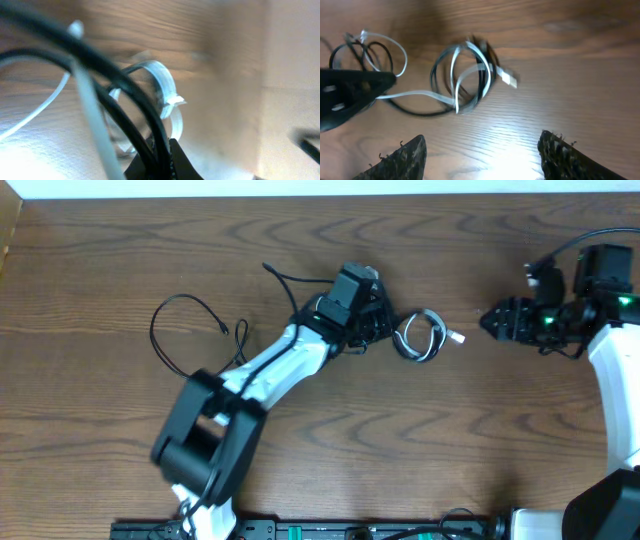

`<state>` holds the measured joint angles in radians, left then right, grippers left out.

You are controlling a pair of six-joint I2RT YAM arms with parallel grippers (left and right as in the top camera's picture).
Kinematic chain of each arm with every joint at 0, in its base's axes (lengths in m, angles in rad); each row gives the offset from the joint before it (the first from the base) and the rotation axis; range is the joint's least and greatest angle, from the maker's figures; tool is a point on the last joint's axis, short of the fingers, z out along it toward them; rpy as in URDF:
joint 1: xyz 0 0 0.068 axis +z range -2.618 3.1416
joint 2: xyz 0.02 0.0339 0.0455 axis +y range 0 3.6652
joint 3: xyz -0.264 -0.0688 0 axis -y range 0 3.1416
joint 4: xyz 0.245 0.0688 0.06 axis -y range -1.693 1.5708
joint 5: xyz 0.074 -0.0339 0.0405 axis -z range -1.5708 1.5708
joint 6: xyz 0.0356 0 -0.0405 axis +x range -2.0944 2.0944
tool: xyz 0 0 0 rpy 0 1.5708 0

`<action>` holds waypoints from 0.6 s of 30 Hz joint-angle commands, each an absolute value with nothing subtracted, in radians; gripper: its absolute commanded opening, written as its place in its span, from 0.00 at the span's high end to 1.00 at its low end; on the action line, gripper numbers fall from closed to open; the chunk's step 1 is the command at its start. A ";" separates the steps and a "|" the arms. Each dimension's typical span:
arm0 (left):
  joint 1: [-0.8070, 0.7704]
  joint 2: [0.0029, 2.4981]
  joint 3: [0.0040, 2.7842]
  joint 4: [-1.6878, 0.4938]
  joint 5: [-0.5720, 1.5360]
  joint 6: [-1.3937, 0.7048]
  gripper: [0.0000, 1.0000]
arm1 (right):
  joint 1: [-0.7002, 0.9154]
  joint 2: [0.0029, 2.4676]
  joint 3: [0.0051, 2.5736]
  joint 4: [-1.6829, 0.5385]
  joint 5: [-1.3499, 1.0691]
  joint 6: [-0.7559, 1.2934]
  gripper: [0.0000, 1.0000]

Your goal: Untangle cables

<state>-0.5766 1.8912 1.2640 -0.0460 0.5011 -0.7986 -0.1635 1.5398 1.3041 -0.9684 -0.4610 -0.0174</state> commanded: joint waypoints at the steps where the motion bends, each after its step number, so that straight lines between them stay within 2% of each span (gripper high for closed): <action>1: -0.566 1.775 1.274 -0.120 0.704 -0.569 0.93 | -0.081 1.536 1.313 -0.968 -0.499 -0.100 0.31; 4: -0.566 1.696 1.274 -0.212 0.719 -0.468 0.93 | 0.017 1.539 1.313 -0.961 -0.395 -0.113 0.30; 10: -0.538 1.571 1.274 -0.231 0.718 -0.445 0.93 | 0.101 1.551 1.309 -0.958 -0.377 -0.130 0.27; 14: -0.504 1.512 1.274 -0.231 0.719 -0.446 0.93 | 0.118 1.579 1.287 -0.937 -0.550 -0.133 0.26; 18: -0.504 1.486 1.274 -0.218 0.734 -0.469 0.93 | 0.129 1.596 1.240 -0.845 -0.595 -0.128 0.26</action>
<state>-0.5056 1.5230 1.2652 -0.2314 0.7048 -0.4706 0.1177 1.5784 1.2663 -0.8673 -0.5270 -0.1184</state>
